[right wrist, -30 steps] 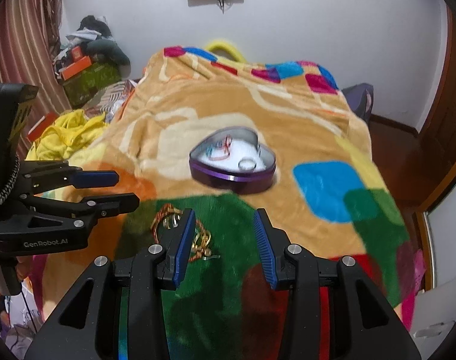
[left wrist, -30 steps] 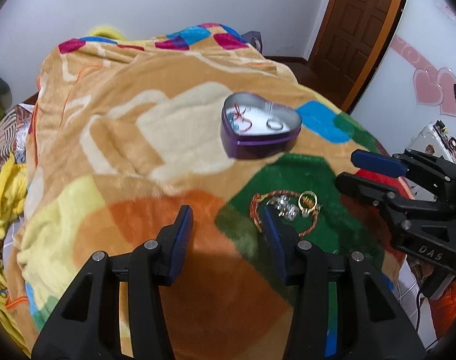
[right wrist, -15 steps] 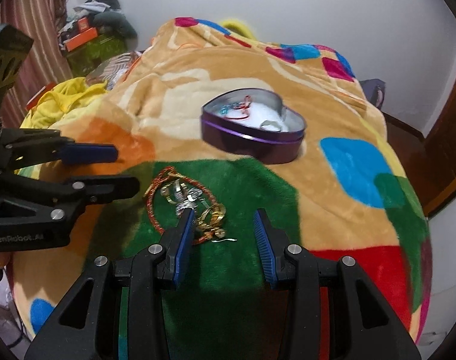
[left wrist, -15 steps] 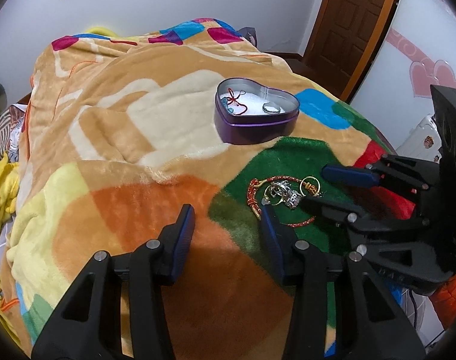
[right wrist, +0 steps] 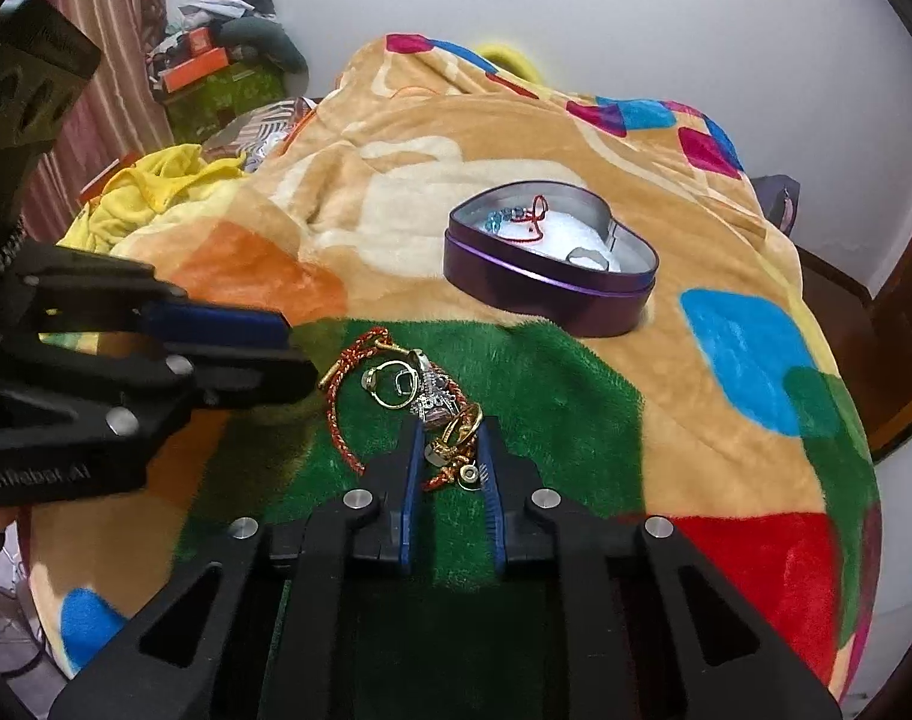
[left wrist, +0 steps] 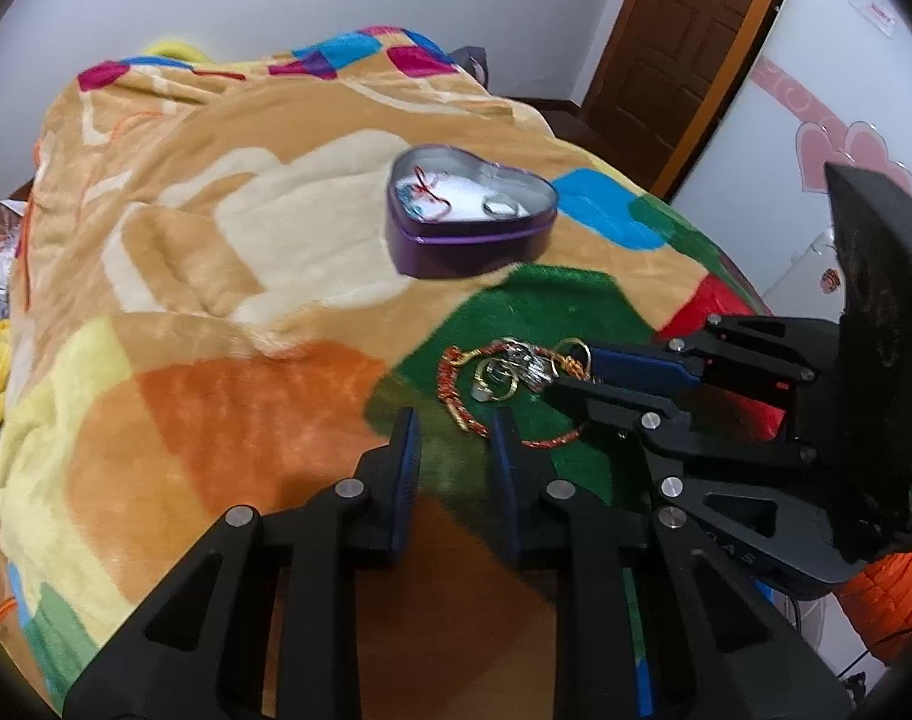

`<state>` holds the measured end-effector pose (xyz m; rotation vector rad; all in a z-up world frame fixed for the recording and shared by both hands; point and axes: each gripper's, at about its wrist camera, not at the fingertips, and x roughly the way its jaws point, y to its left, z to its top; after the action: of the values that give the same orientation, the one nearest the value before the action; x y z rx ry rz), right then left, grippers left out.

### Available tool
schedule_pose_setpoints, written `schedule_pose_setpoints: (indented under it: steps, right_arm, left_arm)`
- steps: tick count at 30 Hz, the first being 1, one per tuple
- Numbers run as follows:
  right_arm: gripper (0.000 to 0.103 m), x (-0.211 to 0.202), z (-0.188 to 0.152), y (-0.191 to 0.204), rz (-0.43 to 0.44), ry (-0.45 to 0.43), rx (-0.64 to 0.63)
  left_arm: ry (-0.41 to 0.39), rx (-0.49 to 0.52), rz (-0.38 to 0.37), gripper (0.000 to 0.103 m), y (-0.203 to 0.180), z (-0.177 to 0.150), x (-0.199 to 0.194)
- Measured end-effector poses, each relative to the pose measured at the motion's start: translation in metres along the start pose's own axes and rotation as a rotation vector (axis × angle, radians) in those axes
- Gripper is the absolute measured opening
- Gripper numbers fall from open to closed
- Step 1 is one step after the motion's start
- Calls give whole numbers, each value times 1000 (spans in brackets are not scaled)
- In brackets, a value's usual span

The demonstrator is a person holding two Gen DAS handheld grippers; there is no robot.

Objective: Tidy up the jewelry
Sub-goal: 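Grasp the gold stone ring with the right gripper while the left gripper grasps the red braided bracelet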

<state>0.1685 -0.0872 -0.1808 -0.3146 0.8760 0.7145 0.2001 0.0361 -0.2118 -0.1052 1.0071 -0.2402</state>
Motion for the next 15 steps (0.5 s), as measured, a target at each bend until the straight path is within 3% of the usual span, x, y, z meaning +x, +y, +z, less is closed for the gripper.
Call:
schedule_pose_setpoints:
  steps: [15]
  right_arm:
    - [16,-14,0,-11,-1,-53,54]
  left_arm:
    - [31,-45,11,23,-3,6,25]
